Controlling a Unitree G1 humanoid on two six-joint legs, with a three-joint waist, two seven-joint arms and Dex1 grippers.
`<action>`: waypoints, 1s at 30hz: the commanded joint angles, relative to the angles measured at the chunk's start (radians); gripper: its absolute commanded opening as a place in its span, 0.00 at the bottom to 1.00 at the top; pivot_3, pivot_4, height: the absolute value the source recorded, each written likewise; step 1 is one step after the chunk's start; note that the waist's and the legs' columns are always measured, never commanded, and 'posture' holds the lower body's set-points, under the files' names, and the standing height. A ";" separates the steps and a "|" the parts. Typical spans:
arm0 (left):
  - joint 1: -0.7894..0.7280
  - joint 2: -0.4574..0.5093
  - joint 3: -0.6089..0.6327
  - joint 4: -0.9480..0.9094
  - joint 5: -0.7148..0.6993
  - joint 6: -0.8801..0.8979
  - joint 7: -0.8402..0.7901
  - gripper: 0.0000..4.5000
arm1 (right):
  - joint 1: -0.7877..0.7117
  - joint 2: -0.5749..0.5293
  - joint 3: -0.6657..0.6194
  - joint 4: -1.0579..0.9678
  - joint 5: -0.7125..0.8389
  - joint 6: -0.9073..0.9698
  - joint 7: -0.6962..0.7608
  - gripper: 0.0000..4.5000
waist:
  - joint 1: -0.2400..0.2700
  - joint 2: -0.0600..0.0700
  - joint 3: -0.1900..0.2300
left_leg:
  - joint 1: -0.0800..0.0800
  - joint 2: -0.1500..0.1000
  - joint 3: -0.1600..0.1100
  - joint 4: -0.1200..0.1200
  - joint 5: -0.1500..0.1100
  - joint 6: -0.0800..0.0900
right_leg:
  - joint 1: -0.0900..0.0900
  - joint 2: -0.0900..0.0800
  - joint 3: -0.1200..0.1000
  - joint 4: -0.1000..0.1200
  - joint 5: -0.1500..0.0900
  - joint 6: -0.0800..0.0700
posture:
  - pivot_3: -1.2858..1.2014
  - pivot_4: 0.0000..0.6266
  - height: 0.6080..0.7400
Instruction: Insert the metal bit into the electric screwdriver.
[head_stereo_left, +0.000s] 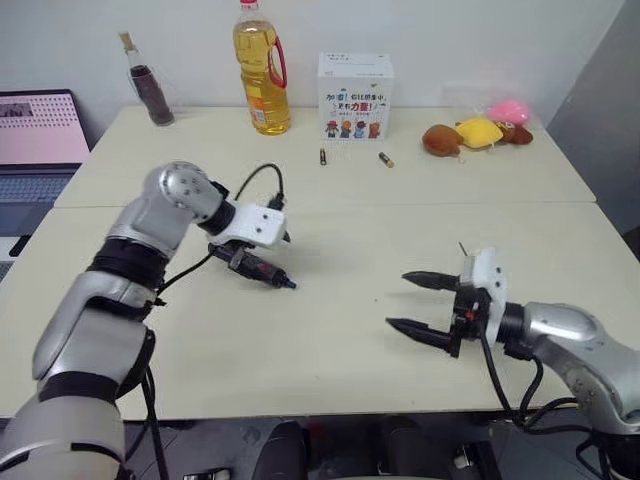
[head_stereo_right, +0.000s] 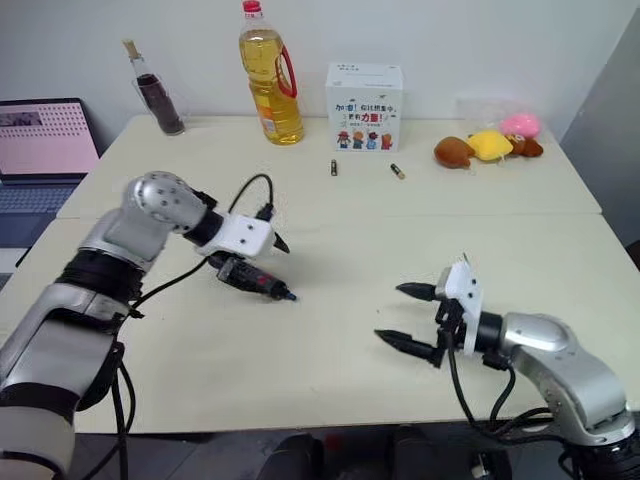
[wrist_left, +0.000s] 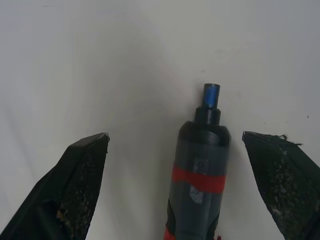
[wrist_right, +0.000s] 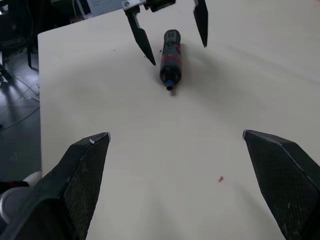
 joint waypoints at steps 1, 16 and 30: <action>-0.067 -0.007 -0.045 0.089 0.089 -0.141 -0.007 0.99 | 0.045 0.011 -0.012 -0.097 0.034 0.014 -0.036 1.00 | -0.001 0.000 0.000 | 0.000 0.000 0.000 0.000 0.000 0.000 | 0.000 0.000 0.000 0.000 0.000 0.000 | 0.52 0.24 1.00; -0.099 -0.114 -0.084 0.256 0.239 -0.229 0.111 0.99 | 0.123 0.048 0.017 -0.174 -0.008 -0.017 -0.120 1.00 | -0.002 -0.001 0.000 | 0.000 -0.001 -0.002 0.001 0.000 0.000 | 0.000 0.000 -0.001 0.001 0.000 0.000 | 0.52 0.24 1.00; -0.061 -0.096 -0.071 0.240 0.249 -0.256 0.114 0.75 | 0.081 0.041 0.043 -0.167 -0.064 -0.116 -0.079 1.00 | -0.002 0.001 -0.001 | 0.004 -0.001 -0.002 0.002 0.000 0.000 | 0.002 0.000 0.000 0.005 0.000 0.000 | 0.52 0.24 1.00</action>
